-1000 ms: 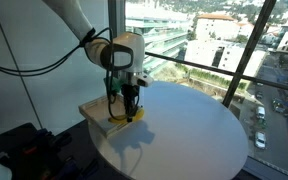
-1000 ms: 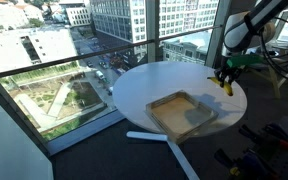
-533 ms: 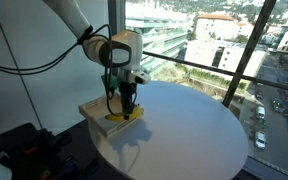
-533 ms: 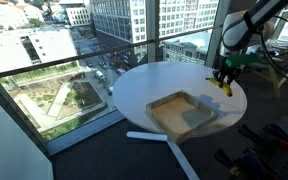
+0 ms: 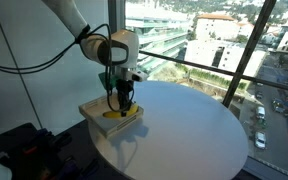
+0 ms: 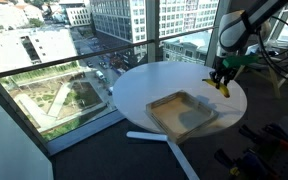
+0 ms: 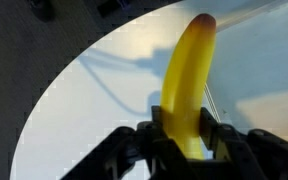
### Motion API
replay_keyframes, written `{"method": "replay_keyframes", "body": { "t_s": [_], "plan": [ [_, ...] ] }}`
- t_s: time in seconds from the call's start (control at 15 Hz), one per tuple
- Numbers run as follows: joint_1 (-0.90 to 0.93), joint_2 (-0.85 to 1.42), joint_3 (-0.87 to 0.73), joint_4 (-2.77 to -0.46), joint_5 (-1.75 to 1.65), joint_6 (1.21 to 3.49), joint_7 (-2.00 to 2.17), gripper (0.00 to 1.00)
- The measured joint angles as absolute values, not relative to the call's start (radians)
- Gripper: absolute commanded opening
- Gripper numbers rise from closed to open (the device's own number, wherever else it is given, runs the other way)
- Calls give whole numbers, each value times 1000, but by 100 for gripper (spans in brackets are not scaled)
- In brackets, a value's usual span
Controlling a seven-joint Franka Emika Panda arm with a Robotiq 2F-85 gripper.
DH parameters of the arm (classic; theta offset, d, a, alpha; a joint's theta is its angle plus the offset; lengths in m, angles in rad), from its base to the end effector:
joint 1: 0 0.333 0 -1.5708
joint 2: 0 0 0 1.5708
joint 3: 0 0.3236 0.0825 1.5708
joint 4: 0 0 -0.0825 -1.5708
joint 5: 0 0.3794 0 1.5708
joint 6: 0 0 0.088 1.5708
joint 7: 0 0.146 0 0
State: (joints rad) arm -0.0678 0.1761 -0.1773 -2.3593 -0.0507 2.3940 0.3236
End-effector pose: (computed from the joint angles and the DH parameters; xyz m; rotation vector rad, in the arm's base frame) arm 0.4732 -0.1225 0.2169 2.9597 -0.8010 -0.2098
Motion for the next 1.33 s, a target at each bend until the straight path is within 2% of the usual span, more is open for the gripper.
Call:
{"method": "replay_keyframes", "body": {
  "t_s": [1.33],
  "plan": [
    [-6,175,-97,-2342,-87,2385,314,15]
  ]
}}
